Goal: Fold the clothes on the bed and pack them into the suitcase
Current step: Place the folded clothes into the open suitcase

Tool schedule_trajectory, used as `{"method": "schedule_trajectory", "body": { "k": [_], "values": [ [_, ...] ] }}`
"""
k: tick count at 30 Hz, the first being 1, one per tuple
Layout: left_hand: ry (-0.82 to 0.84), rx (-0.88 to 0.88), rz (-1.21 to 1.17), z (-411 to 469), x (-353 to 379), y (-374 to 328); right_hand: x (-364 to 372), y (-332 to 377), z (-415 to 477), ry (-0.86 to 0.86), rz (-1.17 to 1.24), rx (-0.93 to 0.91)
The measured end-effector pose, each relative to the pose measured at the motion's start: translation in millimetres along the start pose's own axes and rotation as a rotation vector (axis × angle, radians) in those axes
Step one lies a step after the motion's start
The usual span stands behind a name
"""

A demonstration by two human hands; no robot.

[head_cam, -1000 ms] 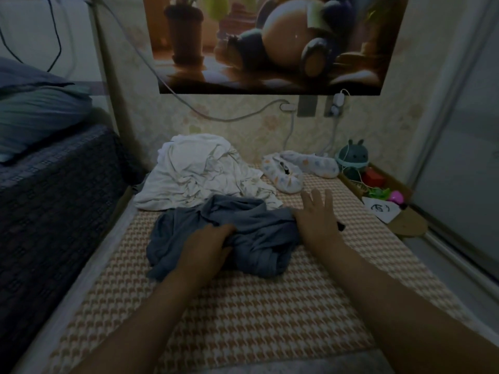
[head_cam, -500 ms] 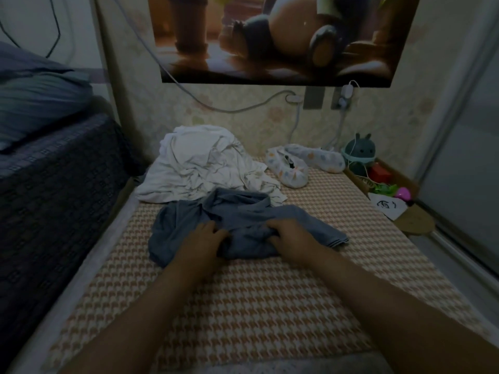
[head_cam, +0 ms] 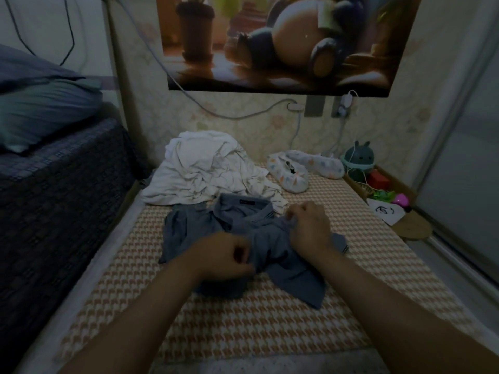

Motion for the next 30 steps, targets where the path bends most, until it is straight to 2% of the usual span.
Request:
{"method": "schedule_trajectory", "body": {
  "k": [1,2,4,6,8,10,12,15,16,18,20,22,23,25,26,28,30],
  "values": [
    [0.070,0.015,0.075,-3,12,4,0,6,-1,0.066,0.070,-0.128],
    [0.118,0.043,0.164,-5,22,11,-2,13,-3,0.180,0.196,-0.176],
    [0.159,0.079,0.277,-8,35,25,-5,23,-13,0.458,0.318,-0.142],
    [0.082,0.043,0.192,-5,36,34,-5,24,-25,0.684,0.153,-0.194],
    [0.008,-0.011,0.123,1,30,41,1,17,-33,0.761,-0.056,-0.318],
    [-0.062,-0.067,0.065,6,20,44,5,9,-26,0.682,-0.081,-0.317],
    [-0.231,-0.124,-0.100,10,-5,42,4,4,-12,0.514,-0.017,-0.243],
    [-0.611,-0.255,-0.382,13,-53,42,-1,0,6,0.291,0.395,0.031],
    [-0.737,-0.293,-0.418,13,-66,51,-3,-2,11,0.243,0.518,0.115],
    [-0.887,-0.344,-0.335,8,-74,74,-2,-4,16,0.204,0.555,0.217],
    [-0.826,-0.366,-0.075,3,-60,100,5,-5,12,0.256,0.380,0.178],
    [-0.612,-0.350,0.235,0,-35,109,16,-6,1,0.359,0.173,0.055],
    [-0.545,-0.266,0.308,1,-27,100,20,-7,-4,0.398,0.138,0.026],
    [-0.397,-0.034,0.225,5,-14,67,22,-5,-9,0.421,0.165,0.027],
    [-0.298,0.023,0.104,4,-7,48,22,-4,-9,0.408,0.170,0.024],
    [-0.007,-0.037,-0.055,0,21,27,22,-2,-7,0.380,0.168,0.019],
    [0.152,-0.041,0.100,-4,46,26,19,1,-7,0.379,0.203,0.004]
  ]
}}
Point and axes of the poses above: each hand's wrist, its own z-axis towards the middle knuckle, its own x-axis out of the palm, y = z × x, the point moved 5 cm from there along z, towards the middle knuckle, and after that the axes turned 13 degrees about -y, right-handed, at the moved point
